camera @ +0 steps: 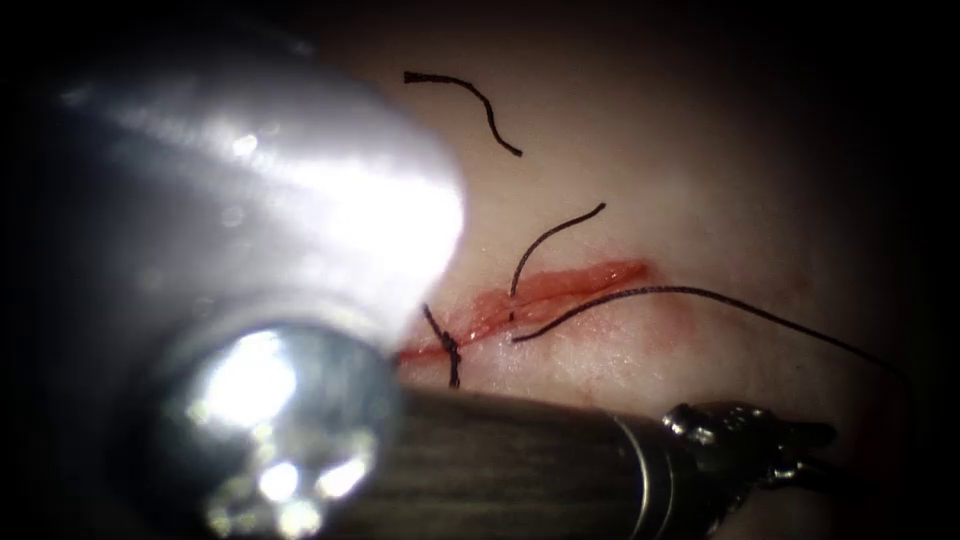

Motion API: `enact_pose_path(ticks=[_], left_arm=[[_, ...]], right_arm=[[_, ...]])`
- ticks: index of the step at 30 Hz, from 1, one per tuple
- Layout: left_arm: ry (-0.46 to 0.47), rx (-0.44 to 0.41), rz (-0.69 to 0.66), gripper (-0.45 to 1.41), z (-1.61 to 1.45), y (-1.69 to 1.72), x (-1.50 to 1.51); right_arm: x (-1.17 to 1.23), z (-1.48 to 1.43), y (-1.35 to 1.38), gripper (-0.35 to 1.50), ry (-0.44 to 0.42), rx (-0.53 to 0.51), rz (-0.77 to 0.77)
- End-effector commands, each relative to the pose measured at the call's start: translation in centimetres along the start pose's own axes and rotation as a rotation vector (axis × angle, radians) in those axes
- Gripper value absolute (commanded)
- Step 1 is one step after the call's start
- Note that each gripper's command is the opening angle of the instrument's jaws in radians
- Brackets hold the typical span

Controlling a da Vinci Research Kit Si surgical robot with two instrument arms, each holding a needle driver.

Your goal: Wound Closure

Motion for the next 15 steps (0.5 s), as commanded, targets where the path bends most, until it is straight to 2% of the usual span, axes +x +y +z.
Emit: enact_pose_path(ticks=[1, 8, 15], left_arm=[[0.012, 0.001, 0.005, 0.59, 0.10, -0.09, -0.03], [0.065, 0.006, 0.005, 0.64, 0.38, -0.37, -0.05], [0.110, -0.040, -0.051, 0.62, 0.51, -0.45, 0.02]], right_arm=[[0.01, 0.08, -0.01, 1.16, -0.001, 0.003, 0.000], [0.00, 0.05, -0.02, 1.20, -0.004, 0.004, -0.001], [0.00, 0.05, -0.02, 1.16, -0.005, 0.005, -0.001]])
